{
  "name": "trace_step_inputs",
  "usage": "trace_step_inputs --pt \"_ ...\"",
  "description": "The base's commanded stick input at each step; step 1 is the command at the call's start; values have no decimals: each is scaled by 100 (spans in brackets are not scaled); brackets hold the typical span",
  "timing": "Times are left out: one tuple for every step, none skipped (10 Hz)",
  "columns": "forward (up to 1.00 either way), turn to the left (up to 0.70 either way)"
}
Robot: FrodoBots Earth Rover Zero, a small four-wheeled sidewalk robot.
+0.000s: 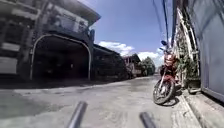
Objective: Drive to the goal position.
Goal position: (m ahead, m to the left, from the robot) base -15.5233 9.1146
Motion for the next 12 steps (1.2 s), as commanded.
trace_step_inputs --pt "70 35" --pt "70 35" --pt "70 35" --pt "70 35" --pt "70 35" --pt "69 35" --pt "67 34" --pt "64 32" --pt "62 31" --pt "61 34" --pt "59 58" --pt "67 40"
